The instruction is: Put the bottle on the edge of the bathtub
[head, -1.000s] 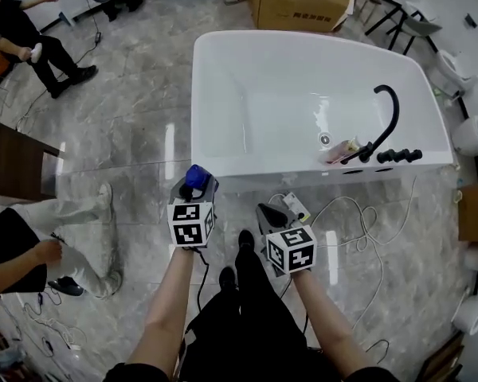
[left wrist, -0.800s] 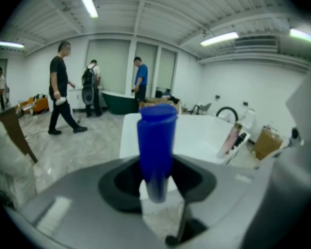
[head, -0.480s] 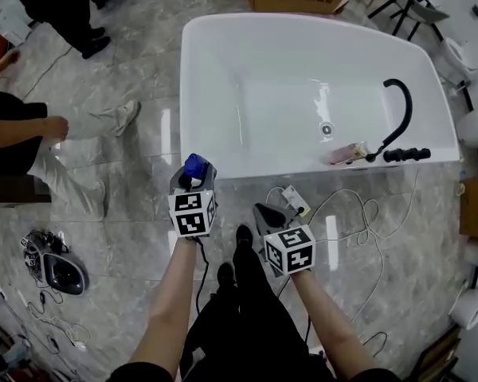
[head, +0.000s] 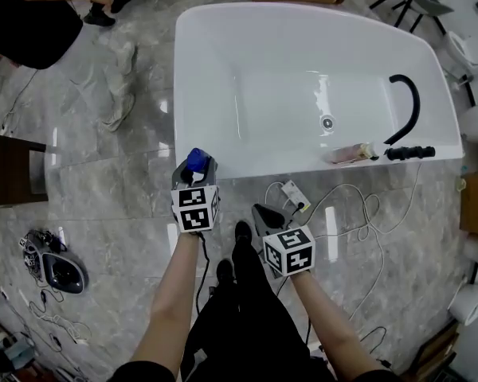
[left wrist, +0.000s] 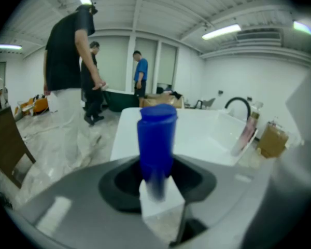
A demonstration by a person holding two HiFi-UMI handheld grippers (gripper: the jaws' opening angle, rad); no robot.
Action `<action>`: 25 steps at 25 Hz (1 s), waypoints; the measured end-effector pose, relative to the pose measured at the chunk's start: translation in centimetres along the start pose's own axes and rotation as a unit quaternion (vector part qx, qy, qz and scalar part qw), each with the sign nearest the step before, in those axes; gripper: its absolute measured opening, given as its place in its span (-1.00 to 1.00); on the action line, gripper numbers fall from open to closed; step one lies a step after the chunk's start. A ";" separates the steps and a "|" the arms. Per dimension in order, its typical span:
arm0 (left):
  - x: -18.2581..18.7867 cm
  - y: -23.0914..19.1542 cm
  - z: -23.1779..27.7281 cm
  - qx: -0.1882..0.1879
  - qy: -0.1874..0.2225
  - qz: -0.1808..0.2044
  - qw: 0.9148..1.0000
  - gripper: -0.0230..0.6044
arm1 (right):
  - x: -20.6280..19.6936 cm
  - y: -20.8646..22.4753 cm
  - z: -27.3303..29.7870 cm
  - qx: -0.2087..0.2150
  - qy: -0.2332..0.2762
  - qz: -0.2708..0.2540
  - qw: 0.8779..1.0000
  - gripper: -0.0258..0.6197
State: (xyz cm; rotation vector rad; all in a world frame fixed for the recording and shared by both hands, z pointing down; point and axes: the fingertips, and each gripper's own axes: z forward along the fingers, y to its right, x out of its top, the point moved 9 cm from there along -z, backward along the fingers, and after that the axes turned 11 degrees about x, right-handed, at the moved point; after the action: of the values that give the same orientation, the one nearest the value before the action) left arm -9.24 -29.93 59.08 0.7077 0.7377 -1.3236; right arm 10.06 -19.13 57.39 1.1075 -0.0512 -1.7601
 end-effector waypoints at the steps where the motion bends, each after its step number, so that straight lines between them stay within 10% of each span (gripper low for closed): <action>1: -0.1 0.1 0.2 0.000 -0.001 0.001 1.000 -0.40 | -0.1 0.1 0.1 0.000 -0.001 0.002 1.000 -0.91; 25: -1.1 2.1 1.3 -0.006 0.005 0.048 0.999 -0.39 | -0.7 1.0 -0.1 -0.008 -0.009 0.013 1.000 -0.91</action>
State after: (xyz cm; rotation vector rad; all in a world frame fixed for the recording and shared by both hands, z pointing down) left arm -7.22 -30.05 60.79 0.7313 0.7110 -1.2285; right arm 10.87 -19.08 58.30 1.0755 -0.0615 -1.7451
